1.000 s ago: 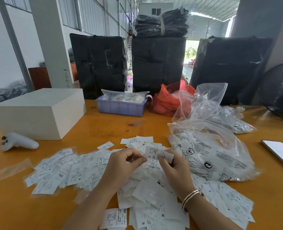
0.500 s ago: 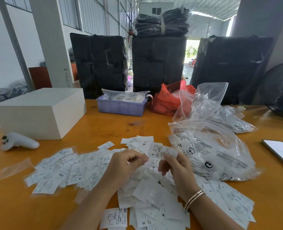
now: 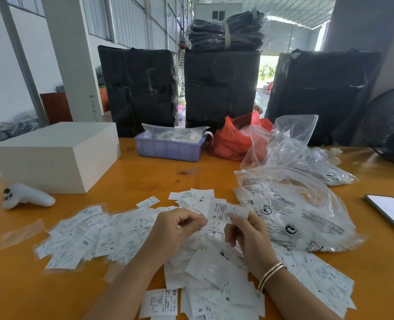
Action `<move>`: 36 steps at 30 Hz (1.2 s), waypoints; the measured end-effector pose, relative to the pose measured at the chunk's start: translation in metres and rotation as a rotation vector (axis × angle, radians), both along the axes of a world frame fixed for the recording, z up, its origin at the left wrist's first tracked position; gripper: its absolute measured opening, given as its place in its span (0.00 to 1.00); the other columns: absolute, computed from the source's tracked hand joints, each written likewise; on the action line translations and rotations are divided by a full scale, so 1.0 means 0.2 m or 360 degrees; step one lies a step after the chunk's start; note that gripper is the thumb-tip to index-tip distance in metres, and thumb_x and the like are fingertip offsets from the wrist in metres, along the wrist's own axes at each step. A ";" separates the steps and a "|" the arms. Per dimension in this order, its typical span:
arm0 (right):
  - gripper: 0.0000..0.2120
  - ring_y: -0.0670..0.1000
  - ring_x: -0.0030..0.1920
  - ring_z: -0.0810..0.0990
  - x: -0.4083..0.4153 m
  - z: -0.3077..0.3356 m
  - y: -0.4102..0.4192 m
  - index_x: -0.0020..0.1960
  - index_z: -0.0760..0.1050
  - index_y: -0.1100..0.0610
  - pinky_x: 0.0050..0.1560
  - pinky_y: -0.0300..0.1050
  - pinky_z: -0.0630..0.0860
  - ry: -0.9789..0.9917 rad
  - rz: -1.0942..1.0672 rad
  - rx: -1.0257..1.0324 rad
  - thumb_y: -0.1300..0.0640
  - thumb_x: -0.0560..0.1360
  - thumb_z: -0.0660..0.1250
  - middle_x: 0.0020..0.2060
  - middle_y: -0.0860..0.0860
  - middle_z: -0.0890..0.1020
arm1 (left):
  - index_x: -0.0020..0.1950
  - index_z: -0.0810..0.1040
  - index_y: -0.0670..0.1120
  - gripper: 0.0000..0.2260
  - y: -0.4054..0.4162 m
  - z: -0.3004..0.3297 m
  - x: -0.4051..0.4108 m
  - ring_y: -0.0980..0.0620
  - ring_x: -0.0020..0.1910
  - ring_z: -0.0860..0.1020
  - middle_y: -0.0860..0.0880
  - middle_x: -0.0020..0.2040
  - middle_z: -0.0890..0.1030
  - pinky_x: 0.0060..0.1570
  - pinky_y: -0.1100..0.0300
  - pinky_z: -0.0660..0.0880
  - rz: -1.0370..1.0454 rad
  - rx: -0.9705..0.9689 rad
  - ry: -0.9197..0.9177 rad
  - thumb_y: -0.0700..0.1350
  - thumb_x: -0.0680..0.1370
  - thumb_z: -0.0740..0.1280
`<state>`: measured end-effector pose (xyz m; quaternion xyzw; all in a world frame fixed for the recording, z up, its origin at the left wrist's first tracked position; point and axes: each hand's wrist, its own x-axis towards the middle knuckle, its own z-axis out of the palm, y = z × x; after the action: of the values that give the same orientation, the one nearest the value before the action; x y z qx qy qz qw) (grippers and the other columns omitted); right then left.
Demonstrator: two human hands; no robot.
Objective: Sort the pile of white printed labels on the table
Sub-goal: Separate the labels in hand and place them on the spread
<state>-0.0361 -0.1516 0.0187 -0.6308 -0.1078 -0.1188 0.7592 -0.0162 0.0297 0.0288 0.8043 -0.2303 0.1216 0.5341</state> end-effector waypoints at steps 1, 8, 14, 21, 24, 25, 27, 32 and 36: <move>0.13 0.48 0.22 0.70 0.00 0.00 0.00 0.35 0.72 0.62 0.24 0.35 0.68 0.0004 0.0014 0.0005 0.68 0.78 0.59 0.23 0.56 0.76 | 0.41 0.81 0.60 0.07 0.00 0.00 0.00 0.65 0.45 0.79 0.67 0.42 0.82 0.43 0.74 0.73 0.0001 0.0004 0.0004 0.59 0.68 0.67; 0.15 0.48 0.21 0.69 -0.01 0.01 0.01 0.34 0.72 0.60 0.23 0.34 0.65 0.0084 0.0146 -0.0112 0.68 0.78 0.59 0.23 0.56 0.75 | 0.36 0.81 0.63 0.03 0.00 -0.02 0.01 0.64 0.43 0.78 0.66 0.41 0.82 0.39 0.70 0.76 0.0045 0.0038 -0.0010 0.58 0.69 0.68; 0.16 0.45 0.18 0.65 -0.03 0.02 0.02 0.35 0.76 0.59 0.19 0.33 0.62 0.0134 0.0194 -0.0173 0.68 0.78 0.58 0.21 0.55 0.71 | 0.37 0.81 0.60 0.03 -0.01 -0.02 0.01 0.61 0.39 0.78 0.63 0.39 0.82 0.39 0.70 0.75 0.0048 -0.0002 0.0005 0.57 0.68 0.69; 0.16 0.47 0.20 0.68 -0.01 0.02 0.00 0.33 0.75 0.58 0.22 0.34 0.65 0.0069 0.0014 0.0083 0.68 0.77 0.59 0.22 0.55 0.74 | 0.39 0.81 0.58 0.05 0.00 -0.02 0.01 0.64 0.42 0.79 0.66 0.40 0.82 0.40 0.74 0.74 0.0052 0.0008 0.0034 0.56 0.67 0.69; 0.19 0.48 0.21 0.69 -0.01 0.02 -0.02 0.30 0.74 0.55 0.23 0.35 0.66 0.0061 0.0062 0.0157 0.68 0.77 0.59 0.22 0.56 0.74 | 0.40 0.82 0.58 0.05 -0.01 -0.02 0.01 0.64 0.42 0.80 0.65 0.40 0.83 0.41 0.74 0.74 -0.0004 0.0027 0.0050 0.57 0.67 0.69; 0.17 0.48 0.21 0.69 -0.01 0.02 -0.02 0.31 0.73 0.57 0.23 0.36 0.66 0.0058 0.0085 0.0131 0.68 0.77 0.59 0.22 0.56 0.74 | 0.40 0.82 0.59 0.05 -0.01 -0.02 0.01 0.64 0.42 0.80 0.65 0.40 0.83 0.41 0.73 0.74 -0.0019 0.0029 0.0054 0.57 0.67 0.70; 0.15 0.48 0.21 0.69 -0.01 0.02 0.00 0.32 0.71 0.60 0.23 0.35 0.66 0.0058 0.0119 0.0043 0.68 0.77 0.59 0.22 0.55 0.74 | 0.39 0.81 0.60 0.04 -0.01 -0.02 0.01 0.63 0.42 0.80 0.65 0.40 0.83 0.41 0.72 0.74 -0.0022 0.0033 0.0067 0.57 0.67 0.70; 0.14 0.48 0.21 0.67 -0.01 0.02 0.00 0.33 0.69 0.62 0.23 0.35 0.65 0.0082 0.0087 -0.0005 0.68 0.77 0.59 0.21 0.55 0.73 | 0.37 0.82 0.62 0.02 0.00 -0.02 0.01 0.64 0.42 0.80 0.64 0.41 0.83 0.41 0.72 0.74 -0.0038 -0.0001 0.0101 0.57 0.67 0.70; 0.10 0.49 0.22 0.66 -0.02 0.01 -0.01 0.37 0.72 0.66 0.23 0.36 0.64 0.0101 0.0095 -0.0046 0.68 0.77 0.59 0.22 0.55 0.72 | 0.36 0.82 0.62 0.03 -0.01 -0.02 0.00 0.64 0.42 0.80 0.65 0.41 0.83 0.40 0.72 0.74 -0.0047 -0.0001 0.0135 0.58 0.67 0.70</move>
<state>-0.0395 -0.1527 0.0216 -0.6417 -0.1041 -0.0745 0.7562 -0.0153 0.0282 0.0257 0.8050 -0.2193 0.0795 0.5455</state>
